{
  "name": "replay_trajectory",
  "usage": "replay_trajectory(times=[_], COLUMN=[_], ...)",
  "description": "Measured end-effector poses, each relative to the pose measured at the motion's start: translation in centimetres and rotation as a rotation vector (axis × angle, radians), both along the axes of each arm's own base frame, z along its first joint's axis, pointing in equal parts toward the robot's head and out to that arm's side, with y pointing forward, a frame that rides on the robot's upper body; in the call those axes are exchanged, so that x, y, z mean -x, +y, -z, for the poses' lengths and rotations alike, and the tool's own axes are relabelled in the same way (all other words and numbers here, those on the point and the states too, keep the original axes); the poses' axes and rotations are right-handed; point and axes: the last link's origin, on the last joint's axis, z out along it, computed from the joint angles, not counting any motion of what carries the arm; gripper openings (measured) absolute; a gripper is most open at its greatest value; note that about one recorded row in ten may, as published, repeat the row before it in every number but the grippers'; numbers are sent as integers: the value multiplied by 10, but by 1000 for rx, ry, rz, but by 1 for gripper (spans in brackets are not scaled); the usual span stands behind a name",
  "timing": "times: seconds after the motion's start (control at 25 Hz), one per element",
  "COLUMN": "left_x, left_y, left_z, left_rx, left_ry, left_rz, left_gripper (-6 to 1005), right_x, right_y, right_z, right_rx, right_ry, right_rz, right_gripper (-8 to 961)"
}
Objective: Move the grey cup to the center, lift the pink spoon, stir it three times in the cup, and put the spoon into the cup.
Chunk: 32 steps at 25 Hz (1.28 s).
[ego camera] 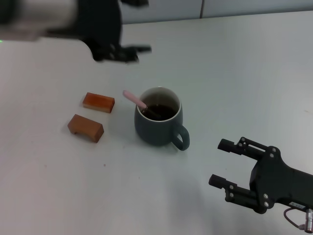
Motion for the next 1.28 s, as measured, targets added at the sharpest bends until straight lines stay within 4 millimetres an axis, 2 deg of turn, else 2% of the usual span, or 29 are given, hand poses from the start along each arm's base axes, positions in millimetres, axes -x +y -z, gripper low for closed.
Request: replay_trajectory(times=[0.16, 0.36, 0.48, 0.56, 0.64, 0.68, 0.72, 0.76, 0.8, 0.84, 0.88, 1.0, 1.08, 1.16, 1.28], left_x=[25, 87, 134, 172, 194, 194, 204, 217, 217, 226, 226, 236, 236, 243, 245], left_y=[2, -2, -8, -18, -32, -32, -39, -57, -57, -72, -72, -94, -95, -107, -111], left_z=[-30, -67, -70, -57, -42, -42, -34, -15, -15, 1, 1, 30, 32, 59, 74], left_rx=[-24, -135, -232, -292, -311, -311, -310, -280, -280, -244, -244, -191, -187, -141, -114], left_ry=[-230, -554, -725, -798, -832, -832, -852, -889, -889, -913, -913, -925, -925, -910, -889], left_rz=[-20, -61, -76, -91, -98, -98, -106, -120, -120, -117, -117, -143, -148, -197, -222], left_gripper=[685, 713, 712, 711, 710, 710, 709, 709, 708, 708, 707, 707, 707, 707, 707], right_x=[0, -1, -1, 0, 1, 1, 1, 1, 1, 0, 0, -1, -2, -4, -6], right_y=[0, 0, 0, 0, 0, 0, -1, -1, 0, 0, 0, 1, 1, 1, -1], right_z=[0, -1, -2, -2, -4, -4, -5, -6, -7, -8, -9, -11, -11, -12, -13], right_rx=[-1, -10, -15, -18, -22, -26, -30, -38, -44, -50, -54, -68, -76, -91, -117], right_ry=[0, 5, 7, 10, 18, 23, 28, 32, 34, 35, 36, 39, 39, 37, 32], right_rz=[1, 7, 9, 6, 0, -2, -2, 0, 3, 6, 9, 17, 21, 32, 37], right_gripper=[711, 711, 711, 711, 711, 711, 711, 711, 711, 711, 711, 711, 711, 711, 711])
